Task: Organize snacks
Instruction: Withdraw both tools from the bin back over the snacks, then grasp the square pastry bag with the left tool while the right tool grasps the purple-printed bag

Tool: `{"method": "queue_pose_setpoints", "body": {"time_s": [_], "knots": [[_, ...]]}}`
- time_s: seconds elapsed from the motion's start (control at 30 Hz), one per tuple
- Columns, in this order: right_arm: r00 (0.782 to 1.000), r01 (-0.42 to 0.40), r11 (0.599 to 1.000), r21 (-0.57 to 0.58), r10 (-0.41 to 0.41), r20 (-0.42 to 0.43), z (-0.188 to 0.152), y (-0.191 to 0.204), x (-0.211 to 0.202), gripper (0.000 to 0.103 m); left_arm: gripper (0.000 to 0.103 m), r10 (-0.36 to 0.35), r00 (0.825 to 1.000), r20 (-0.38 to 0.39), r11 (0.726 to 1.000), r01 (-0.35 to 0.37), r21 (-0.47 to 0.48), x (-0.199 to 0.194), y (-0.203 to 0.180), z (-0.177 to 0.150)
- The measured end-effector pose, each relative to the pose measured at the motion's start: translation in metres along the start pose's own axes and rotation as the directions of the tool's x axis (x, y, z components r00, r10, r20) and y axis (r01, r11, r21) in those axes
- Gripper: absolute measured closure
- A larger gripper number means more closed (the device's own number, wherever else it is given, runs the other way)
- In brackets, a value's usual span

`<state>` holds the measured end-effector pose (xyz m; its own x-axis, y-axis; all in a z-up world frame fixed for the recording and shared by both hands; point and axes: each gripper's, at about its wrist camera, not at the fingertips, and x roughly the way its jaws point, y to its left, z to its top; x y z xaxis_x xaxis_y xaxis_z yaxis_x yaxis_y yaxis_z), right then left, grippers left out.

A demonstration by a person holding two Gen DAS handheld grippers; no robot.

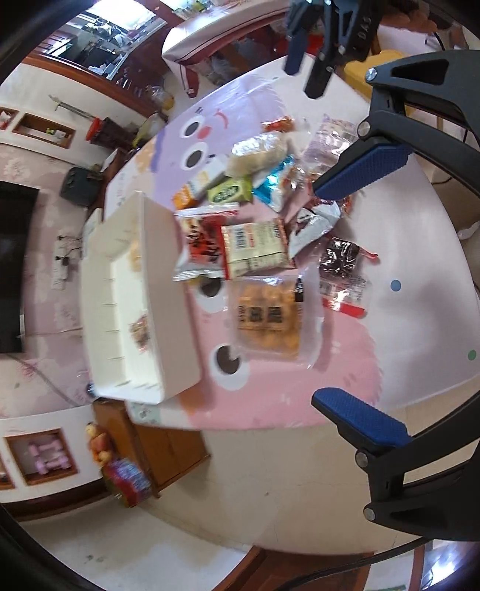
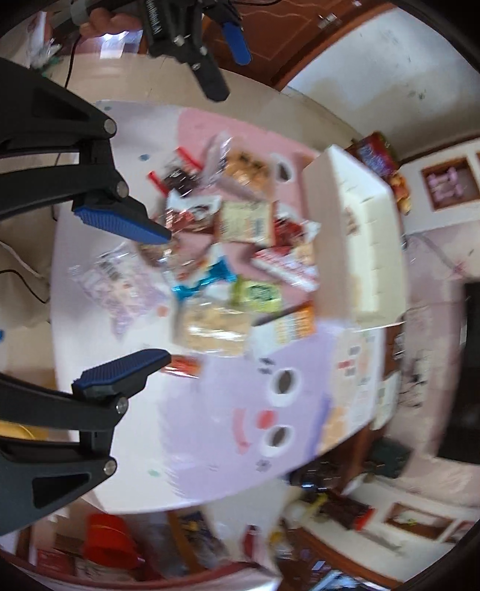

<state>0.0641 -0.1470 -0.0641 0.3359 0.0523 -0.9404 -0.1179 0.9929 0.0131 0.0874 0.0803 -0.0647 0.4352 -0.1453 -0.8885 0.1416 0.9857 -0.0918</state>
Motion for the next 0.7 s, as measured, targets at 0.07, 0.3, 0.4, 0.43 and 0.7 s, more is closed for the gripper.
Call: {"method": "queue_pose_setpoints", "body": {"time_s": [0.07, 0.3, 0.4, 0.43, 0.7], "knots": [[0.999, -0.020, 0.998, 0.058, 0.022, -0.044, -0.007, -0.008, 0.017, 0.044, 0.002, -0.019, 1.000, -0.023, 1.000, 0.019, -0.016, 0.014, 0.006, 0.000], [0.983, -0.074, 0.966, 0.248, 0.113, -0.144, -0.022, -0.024, 0.070, 0.044, 0.002, -0.032, 0.994, -0.106, 0.999, 0.027, -0.047, 0.066, 0.020, 0.014], [0.984, -0.051, 0.958, 0.283, 0.097, -0.150, -0.023, -0.025, 0.082, 0.043, 0.002, -0.025, 0.992, -0.124, 0.999, 0.018, -0.050, 0.086, 0.021, 0.023], [0.986, -0.042, 0.959, 0.280, 0.086, -0.146, -0.022, -0.024, 0.084, 0.043, 0.002, -0.020, 0.991, -0.132, 0.999, 0.013, -0.052, 0.093, 0.020, 0.026], [0.984, 0.062, 0.970, 0.235, -0.021, -0.175, -0.012, -0.005, 0.095, 0.042, 0.004, 0.015, 0.985, -0.173, 0.999, -0.024, -0.047, 0.133, 0.015, 0.045]]}}
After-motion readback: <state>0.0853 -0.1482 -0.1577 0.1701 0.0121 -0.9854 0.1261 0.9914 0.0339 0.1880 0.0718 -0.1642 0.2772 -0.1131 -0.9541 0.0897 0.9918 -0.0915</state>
